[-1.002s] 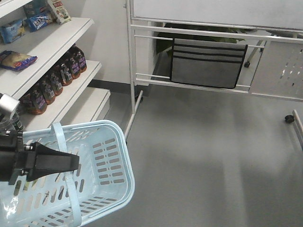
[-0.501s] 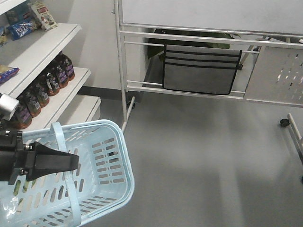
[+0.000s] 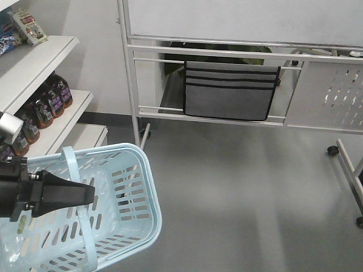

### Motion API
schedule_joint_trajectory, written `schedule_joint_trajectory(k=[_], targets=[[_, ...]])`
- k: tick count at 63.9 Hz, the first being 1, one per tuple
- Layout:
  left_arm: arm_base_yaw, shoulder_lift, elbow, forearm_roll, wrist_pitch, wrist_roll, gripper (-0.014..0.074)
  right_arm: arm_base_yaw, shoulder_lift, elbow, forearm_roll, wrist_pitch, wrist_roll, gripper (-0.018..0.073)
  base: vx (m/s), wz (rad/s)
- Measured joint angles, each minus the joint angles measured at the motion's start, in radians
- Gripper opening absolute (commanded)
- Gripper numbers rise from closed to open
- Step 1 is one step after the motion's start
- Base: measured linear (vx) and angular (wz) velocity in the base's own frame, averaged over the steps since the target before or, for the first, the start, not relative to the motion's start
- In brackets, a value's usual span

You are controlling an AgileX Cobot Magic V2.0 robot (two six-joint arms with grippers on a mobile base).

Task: Place coke in basket with both arms
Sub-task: 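Drive the base toward the whiteboard stand carrying the basket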

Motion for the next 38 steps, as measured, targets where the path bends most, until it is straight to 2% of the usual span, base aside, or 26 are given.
schedule_joint_trajectory(k=[38], targets=[[0.0,0.0,0.0,0.0,0.0,0.0,-0.0006,0.0,0.0,0.0,0.0,0.0,0.0,-0.0002,0.16,-0.08]])
